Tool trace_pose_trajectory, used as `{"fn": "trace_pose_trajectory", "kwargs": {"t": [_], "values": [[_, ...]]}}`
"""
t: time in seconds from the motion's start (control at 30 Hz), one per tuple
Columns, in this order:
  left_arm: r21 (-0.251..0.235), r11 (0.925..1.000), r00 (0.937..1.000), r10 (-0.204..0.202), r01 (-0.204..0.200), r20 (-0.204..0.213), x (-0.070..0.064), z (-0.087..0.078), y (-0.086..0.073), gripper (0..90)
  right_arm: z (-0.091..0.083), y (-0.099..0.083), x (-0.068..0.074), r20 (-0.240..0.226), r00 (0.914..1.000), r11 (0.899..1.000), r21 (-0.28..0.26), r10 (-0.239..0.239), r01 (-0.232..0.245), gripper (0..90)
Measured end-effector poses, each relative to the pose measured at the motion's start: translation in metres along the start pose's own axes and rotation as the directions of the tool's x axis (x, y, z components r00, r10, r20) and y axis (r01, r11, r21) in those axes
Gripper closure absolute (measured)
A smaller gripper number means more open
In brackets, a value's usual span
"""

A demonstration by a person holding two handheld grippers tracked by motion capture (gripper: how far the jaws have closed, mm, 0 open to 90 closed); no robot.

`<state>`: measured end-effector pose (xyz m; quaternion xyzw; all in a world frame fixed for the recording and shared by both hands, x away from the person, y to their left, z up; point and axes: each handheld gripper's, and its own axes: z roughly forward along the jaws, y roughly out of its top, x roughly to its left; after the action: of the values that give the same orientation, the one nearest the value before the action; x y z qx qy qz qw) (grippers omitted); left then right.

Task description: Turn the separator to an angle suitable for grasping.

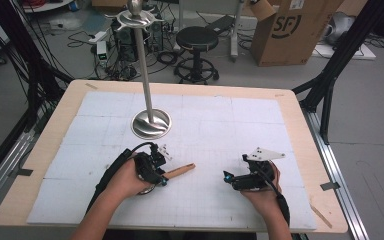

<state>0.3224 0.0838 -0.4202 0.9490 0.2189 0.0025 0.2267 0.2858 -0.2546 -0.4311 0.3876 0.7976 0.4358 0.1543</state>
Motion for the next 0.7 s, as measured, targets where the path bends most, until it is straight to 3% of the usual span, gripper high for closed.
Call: {"fn": "trace_pose_trajectory", "kwargs": {"t": [0.13, 0.4, 0.5, 0.7], "values": [[0.02, 0.9996, 0.9997, 0.02, -0.02, -0.014, -0.002, 0.0, 0.003, 68.7, 0.001, 0.001, 0.001, -0.001, 1.0, 1.0, 0.0, -0.001, 0.001, 2.9], [-0.016, 0.9976, 0.997, 0.067, -0.068, -0.038, -0.004, -0.004, 0.0, 69.6, 0.0, 0.001, -0.001, -0.002, 1.0, 1.0, -0.005, 0.001, -0.001, 2.9], [-0.052, 0.997, 0.9981, 0.056, -0.057, -0.024, -0.003, -0.009, 0.0, 70.6, 0.0, 0.001, 0.0, -0.004, 1.0, 1.0, -0.003, 0.001, -0.001, 2.9], [-0.06, 0.9963, 0.9978, 0.06, -0.062, -0.027, -0.004, -0.011, -0.001, 70.6, -0.001, 0.0, -0.001, 0.0, 1.0, 1.0, -0.006, 0.004, -0.004, 2.9]]}}
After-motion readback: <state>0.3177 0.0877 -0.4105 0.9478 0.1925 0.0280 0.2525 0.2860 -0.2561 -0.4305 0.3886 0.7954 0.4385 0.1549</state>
